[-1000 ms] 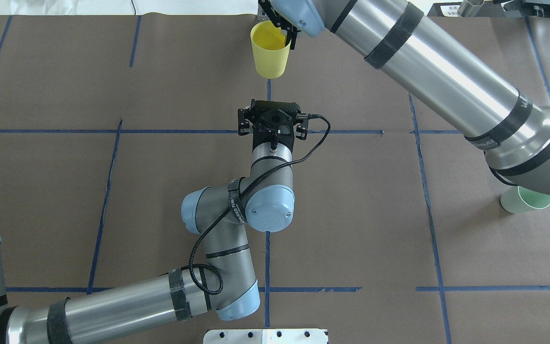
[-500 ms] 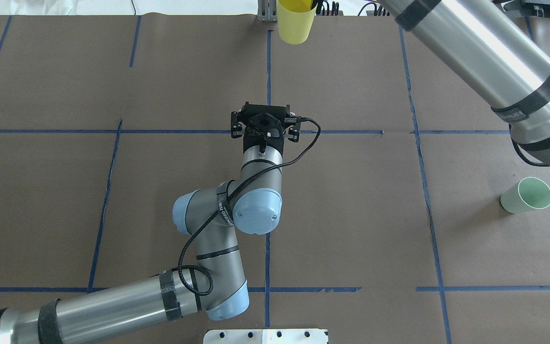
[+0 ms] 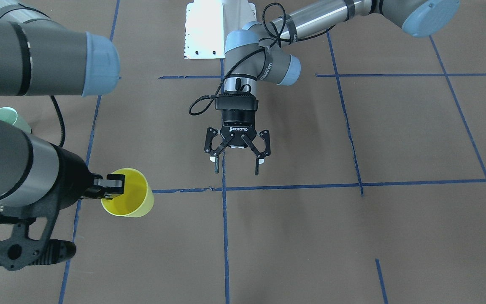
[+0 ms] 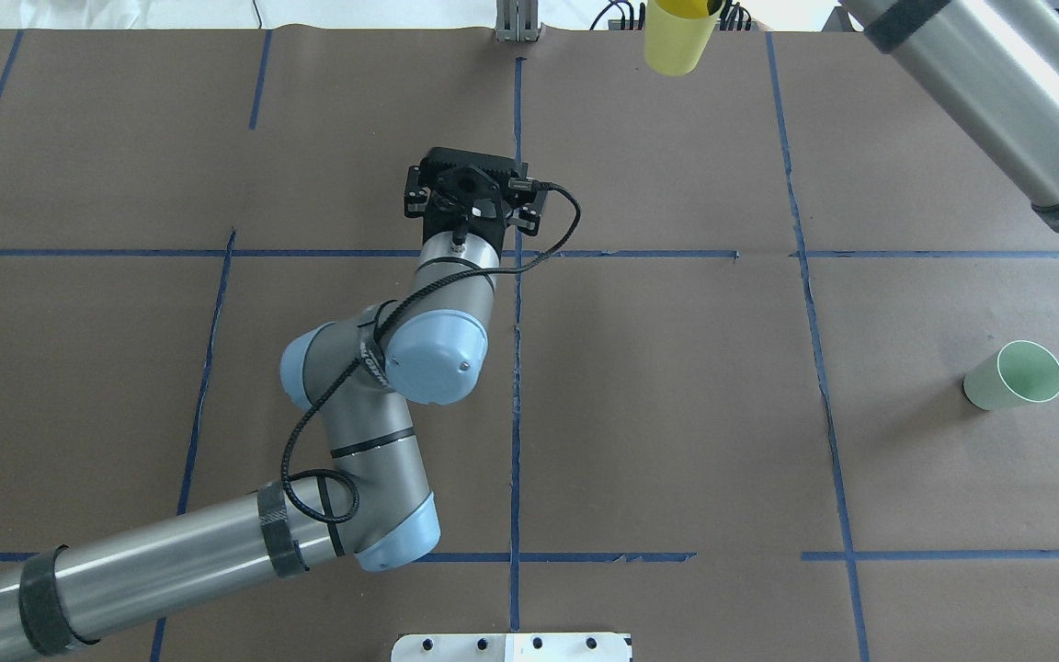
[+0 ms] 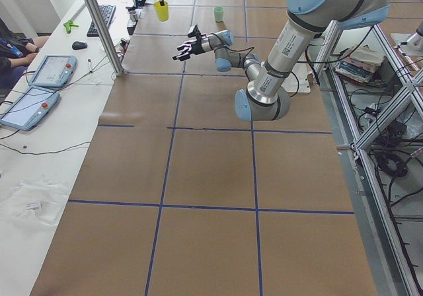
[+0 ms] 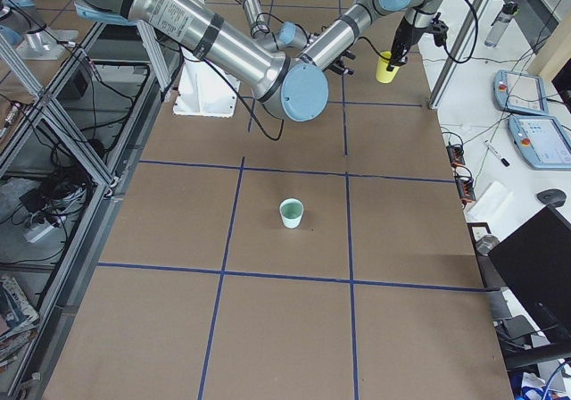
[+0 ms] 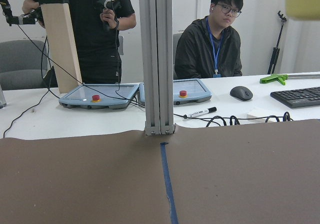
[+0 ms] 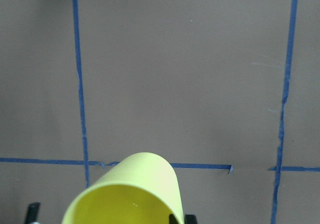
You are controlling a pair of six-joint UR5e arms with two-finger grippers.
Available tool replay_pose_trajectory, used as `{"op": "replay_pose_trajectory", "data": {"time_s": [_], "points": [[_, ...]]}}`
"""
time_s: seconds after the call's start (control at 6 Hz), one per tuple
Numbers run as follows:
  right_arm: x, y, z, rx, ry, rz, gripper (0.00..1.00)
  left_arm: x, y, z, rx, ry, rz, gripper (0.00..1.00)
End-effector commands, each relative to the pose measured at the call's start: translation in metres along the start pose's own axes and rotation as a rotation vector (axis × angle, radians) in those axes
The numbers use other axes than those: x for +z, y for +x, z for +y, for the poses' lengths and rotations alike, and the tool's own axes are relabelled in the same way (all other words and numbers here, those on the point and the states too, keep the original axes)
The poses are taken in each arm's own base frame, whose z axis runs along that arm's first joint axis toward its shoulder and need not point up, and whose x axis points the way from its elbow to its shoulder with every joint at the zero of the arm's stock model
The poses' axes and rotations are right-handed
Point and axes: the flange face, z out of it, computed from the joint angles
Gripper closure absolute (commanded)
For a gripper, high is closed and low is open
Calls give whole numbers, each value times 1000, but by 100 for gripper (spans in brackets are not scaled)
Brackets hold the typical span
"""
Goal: Transfer and stack yellow cup on green cup
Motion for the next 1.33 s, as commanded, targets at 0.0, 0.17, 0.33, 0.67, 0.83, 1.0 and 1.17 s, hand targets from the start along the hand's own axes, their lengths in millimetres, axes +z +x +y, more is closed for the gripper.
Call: {"op": "replay_pose_trajectory", "data": {"time_s": [0.0, 0.17, 0.33, 0.67, 0.83, 1.0, 1.17], "points": [[12, 72, 24, -73, 25, 4, 100, 11, -69, -32, 98, -50, 24, 1], [24, 104, 61, -96, 42, -3, 100, 27, -102, -31, 113, -87, 2, 1], [30, 131, 94, -114, 57, -8, 100, 45, -151, -22, 122, -190, 5, 1], [36, 179, 164, -148, 90, 3, 100, 72, -212, -18, 165, -420, -93, 1], [38, 198, 193, -156, 96, 4, 100, 76, -235, -24, 141, -521, -82, 1], [50, 229, 224, -187, 82, 16, 100, 71, -284, -19, 135, -639, -29, 1], [58, 267, 251, -222, 75, 49, 100, 65, -342, -30, 143, -773, 27, 1]]}}
